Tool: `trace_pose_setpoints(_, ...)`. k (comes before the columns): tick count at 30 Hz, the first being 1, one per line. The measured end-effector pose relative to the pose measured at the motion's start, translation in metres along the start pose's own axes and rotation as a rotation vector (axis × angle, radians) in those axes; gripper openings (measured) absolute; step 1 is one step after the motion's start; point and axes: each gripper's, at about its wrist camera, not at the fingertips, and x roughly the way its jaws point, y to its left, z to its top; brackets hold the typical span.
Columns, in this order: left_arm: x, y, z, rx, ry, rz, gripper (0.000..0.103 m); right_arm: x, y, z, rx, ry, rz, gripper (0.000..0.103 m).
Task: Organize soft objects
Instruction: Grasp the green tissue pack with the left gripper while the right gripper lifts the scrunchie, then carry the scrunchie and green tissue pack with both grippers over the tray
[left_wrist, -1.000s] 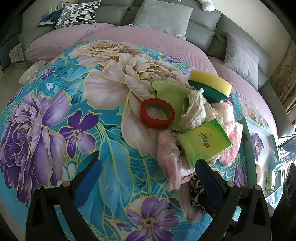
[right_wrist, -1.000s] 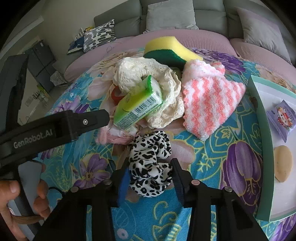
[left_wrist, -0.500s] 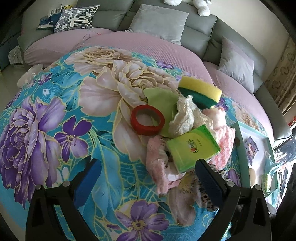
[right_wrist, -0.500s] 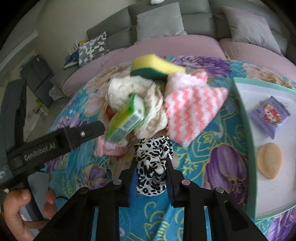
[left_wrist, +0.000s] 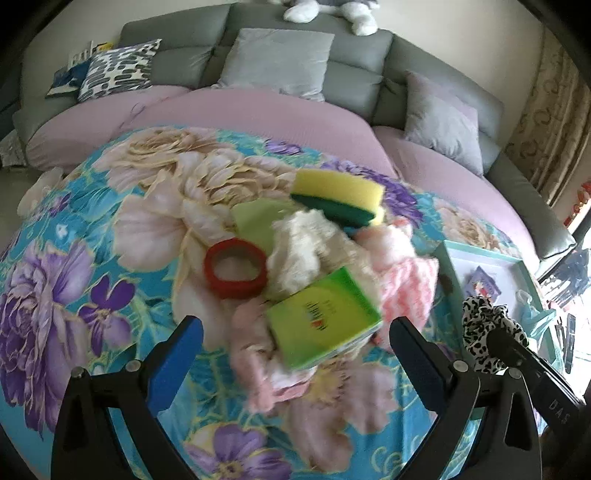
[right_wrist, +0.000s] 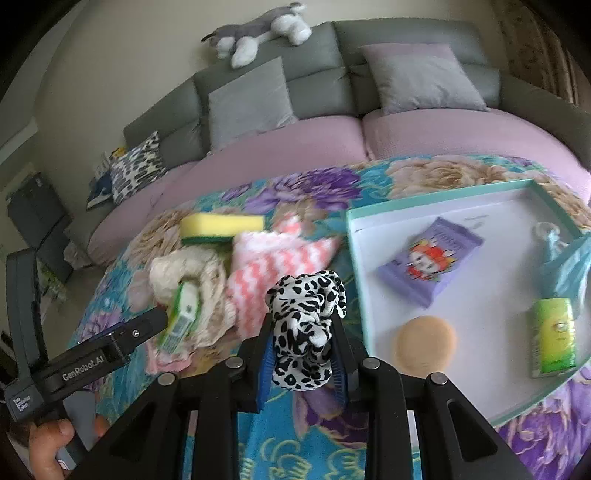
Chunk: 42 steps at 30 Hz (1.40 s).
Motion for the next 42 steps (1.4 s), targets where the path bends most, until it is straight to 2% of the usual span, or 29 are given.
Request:
trace_pose_setpoints(4,0.009,-0.008,0.002,0.011,0.007,-0.023,0.098,-0.006,-0.011,0.003,0.014,-0.021,-0.033,0.029)
trace_pose_setpoints(12,0.028,-0.006,0.000,-0.029,0.069,-0.078,0.077,-0.010,-0.022,0.004,0.049,-0.026,-0.041,0.029)
trace_pose_setpoints(24,0.020,-0.004,-0.003,-0.032,0.045,-0.096,0.075,-0.011,-0.024,0.003,0.062,-0.030,-0.042,0.029)
trace_pose_setpoints(32,-0.002,-0.010,0.001,-0.016,-0.042,-0.115,0.074,-0.020,-0.030,0.005,0.079,-0.068,-0.040,0.029)
trace_pose_setpoints(38,-0.028,-0.031,0.007,0.030,-0.126,-0.165,0.074,-0.032,-0.041,0.009,0.093,-0.113,-0.068,0.029)
trace_pose_setpoints(42,-0.034,-0.056,0.008,0.088,-0.141,-0.214,0.074,-0.040,-0.059,0.012,0.120,-0.140,-0.119,0.029)
